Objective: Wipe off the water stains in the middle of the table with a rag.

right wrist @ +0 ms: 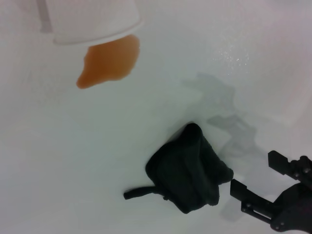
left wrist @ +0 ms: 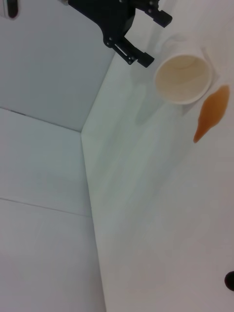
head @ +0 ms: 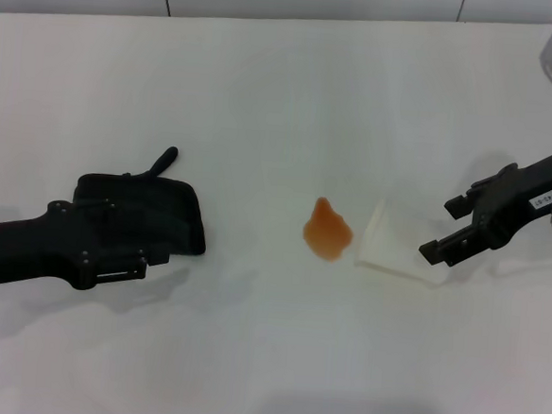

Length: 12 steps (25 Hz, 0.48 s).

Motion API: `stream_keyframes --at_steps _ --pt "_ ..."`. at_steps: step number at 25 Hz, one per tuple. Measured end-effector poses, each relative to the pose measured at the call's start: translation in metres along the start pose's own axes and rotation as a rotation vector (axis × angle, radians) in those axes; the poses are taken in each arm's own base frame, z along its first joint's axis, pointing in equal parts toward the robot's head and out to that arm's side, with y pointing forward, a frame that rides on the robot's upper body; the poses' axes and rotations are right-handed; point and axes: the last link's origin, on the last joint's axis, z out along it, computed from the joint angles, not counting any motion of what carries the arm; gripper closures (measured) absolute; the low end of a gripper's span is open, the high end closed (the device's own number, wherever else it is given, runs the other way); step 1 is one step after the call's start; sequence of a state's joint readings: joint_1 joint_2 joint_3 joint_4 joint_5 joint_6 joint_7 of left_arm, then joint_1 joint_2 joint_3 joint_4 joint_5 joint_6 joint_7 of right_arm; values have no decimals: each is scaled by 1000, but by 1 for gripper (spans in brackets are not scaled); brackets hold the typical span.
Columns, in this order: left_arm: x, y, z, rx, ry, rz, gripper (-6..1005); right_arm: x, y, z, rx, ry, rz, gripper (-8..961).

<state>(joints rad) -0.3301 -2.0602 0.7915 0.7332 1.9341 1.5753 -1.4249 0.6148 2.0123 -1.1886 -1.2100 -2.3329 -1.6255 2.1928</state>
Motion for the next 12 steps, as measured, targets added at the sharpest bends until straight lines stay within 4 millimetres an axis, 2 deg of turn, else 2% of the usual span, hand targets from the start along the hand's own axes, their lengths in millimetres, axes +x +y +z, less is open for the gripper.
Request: stream_keyframes --at_steps 12 --pt "-1 0 0 1 -1 -4 245 -6 2 13 29 15 -53 119"
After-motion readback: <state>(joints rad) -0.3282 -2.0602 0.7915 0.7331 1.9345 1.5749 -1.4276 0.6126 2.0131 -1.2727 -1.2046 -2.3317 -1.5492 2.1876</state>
